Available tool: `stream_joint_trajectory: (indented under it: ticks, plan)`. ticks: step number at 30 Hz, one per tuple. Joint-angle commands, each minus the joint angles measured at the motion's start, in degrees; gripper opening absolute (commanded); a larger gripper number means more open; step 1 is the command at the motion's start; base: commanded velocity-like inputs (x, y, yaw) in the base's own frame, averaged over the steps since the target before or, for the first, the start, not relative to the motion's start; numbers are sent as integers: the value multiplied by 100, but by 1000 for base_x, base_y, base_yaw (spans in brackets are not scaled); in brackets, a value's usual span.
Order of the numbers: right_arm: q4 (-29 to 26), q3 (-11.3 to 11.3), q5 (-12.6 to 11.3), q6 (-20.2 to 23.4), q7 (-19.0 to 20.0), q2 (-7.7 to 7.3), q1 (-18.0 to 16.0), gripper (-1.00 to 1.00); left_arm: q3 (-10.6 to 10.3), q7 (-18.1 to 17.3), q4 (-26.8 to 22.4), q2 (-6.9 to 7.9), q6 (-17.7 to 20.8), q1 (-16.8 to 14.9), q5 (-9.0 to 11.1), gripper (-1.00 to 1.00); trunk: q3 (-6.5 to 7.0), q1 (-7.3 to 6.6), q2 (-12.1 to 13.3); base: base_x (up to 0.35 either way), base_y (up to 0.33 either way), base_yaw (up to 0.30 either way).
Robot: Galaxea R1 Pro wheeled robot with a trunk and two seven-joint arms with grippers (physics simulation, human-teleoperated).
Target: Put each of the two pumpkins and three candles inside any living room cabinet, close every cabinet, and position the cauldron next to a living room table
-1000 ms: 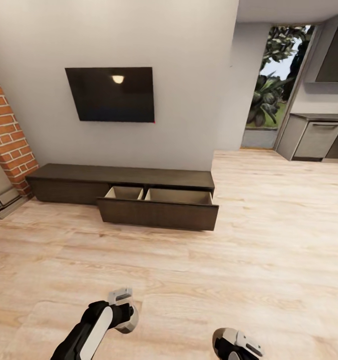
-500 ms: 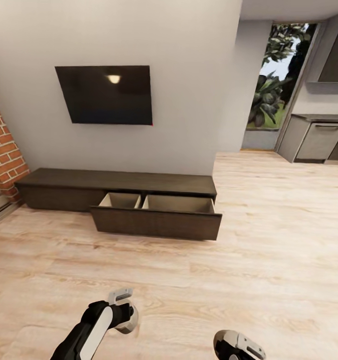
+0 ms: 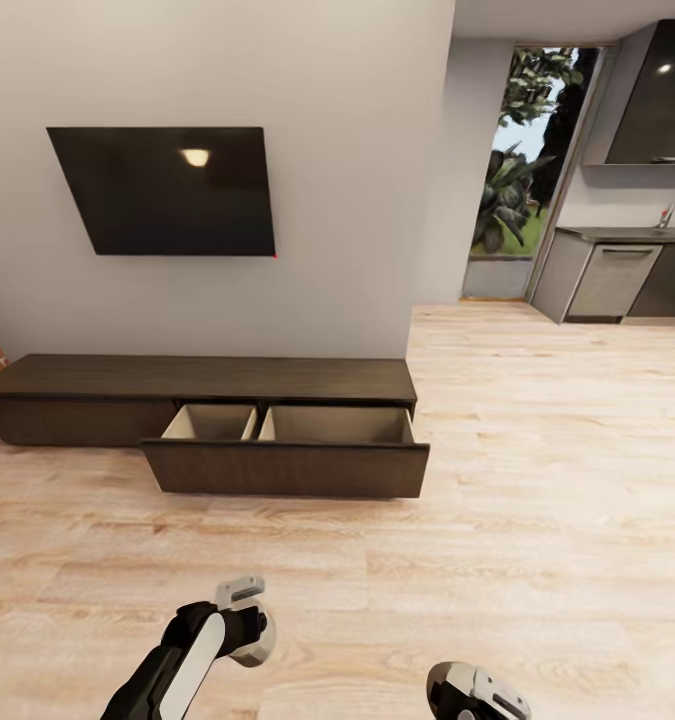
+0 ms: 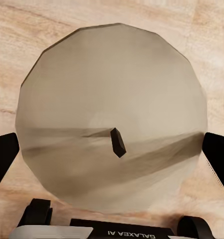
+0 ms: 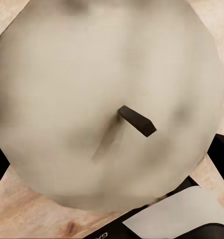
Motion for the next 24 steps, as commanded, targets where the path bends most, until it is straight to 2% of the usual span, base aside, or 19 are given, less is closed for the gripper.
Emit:
stream_joint_trajectory:
  ticks: [1,17,24]
  plan:
    - [-11,16,-30,17,-43,-3,-3,-100,-9,57,-7,1,10,-4,58,-100,-5,3,-3,341,14,-3]
    - [-4,16,-19,17,-43,-3,-3,-100,-9,57,-7,1,10,-4,58,-100,-5,3,-3,339,27,0]
    - [-3,18,-19,17,-43,-3,-3,-100,-9,57,-7,1,10,-4,58,-100,-5,3,-3,317,108,0]
